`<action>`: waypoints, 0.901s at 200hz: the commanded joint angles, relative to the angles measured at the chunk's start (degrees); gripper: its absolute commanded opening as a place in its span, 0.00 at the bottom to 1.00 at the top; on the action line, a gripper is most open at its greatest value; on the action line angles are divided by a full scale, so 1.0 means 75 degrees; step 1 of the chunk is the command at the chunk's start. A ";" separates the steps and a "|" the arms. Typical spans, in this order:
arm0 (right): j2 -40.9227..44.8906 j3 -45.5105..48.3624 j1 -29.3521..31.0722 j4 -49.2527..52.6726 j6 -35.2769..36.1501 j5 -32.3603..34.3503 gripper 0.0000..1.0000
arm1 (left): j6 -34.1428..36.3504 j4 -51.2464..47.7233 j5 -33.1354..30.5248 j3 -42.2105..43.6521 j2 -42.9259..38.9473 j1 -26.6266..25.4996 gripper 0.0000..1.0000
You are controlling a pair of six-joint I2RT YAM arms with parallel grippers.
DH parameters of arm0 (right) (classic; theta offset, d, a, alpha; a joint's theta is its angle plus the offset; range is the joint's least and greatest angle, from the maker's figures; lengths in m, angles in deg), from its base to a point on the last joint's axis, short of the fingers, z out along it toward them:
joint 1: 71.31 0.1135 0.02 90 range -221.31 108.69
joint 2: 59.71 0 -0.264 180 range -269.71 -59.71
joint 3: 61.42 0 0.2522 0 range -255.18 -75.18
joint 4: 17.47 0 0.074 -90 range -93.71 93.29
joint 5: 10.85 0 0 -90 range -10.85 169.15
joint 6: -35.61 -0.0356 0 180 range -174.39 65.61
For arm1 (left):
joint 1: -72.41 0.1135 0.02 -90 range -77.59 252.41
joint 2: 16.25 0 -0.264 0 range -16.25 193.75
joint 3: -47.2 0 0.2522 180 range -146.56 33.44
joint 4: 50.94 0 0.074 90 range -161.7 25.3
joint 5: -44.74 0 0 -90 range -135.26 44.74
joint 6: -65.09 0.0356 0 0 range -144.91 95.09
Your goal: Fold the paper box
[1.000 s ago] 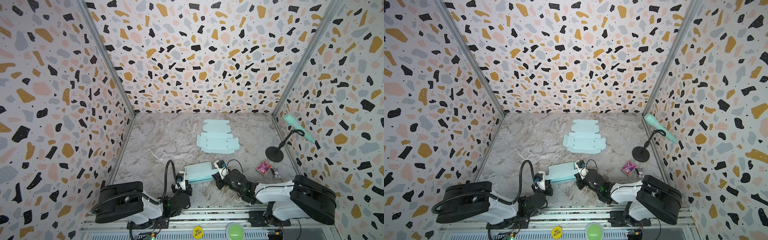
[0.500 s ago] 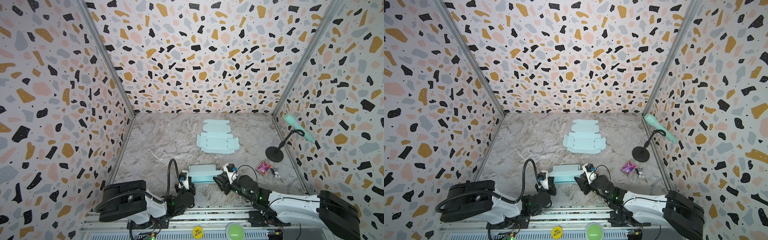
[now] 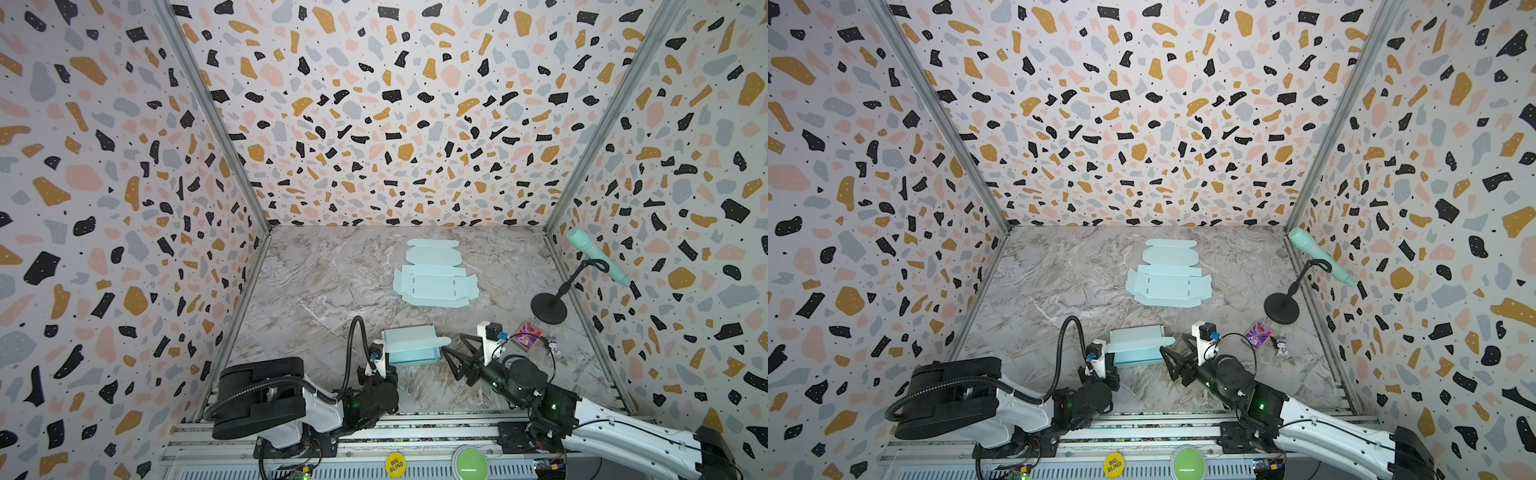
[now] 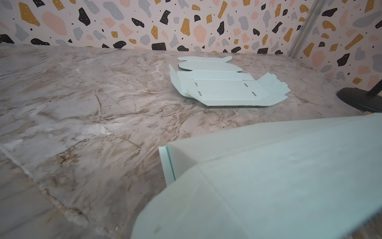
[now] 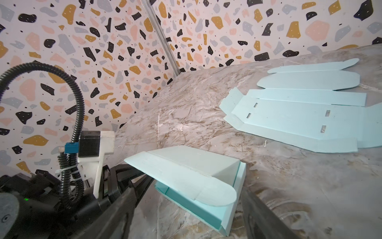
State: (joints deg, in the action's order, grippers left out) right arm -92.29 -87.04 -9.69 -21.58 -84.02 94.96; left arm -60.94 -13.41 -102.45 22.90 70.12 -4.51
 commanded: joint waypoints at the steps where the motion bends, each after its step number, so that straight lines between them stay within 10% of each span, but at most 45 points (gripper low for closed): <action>1: -0.0536 -0.0704 -0.0375 0.0271 0.0145 -0.0148 0.83 | 0.0045 0.0098 0.0053 -0.0150 0.0073 -0.0031 0.10; 45: -0.1741 -0.1221 -0.1881 -0.0190 0.0356 -0.1804 0.83 | 0.0069 0.0065 0.0079 -0.0208 0.0051 -0.0076 0.11; 105: -0.3645 -0.1210 -0.1995 -0.1242 0.0575 -0.2311 0.76 | 0.0245 -0.0100 0.0256 -0.0281 -0.0278 -0.0195 0.18; 180: -0.4407 -0.0860 -0.1994 -0.1778 0.0430 -0.2318 0.73 | -0.0049 -0.2028 0.2146 -0.0284 -0.1915 -0.0349 0.82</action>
State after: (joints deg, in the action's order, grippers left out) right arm -125.56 -93.73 -24.49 -32.90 -80.94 78.20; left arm -60.20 -20.95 -92.86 21.76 59.54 -6.78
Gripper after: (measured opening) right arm 0.726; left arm 0.733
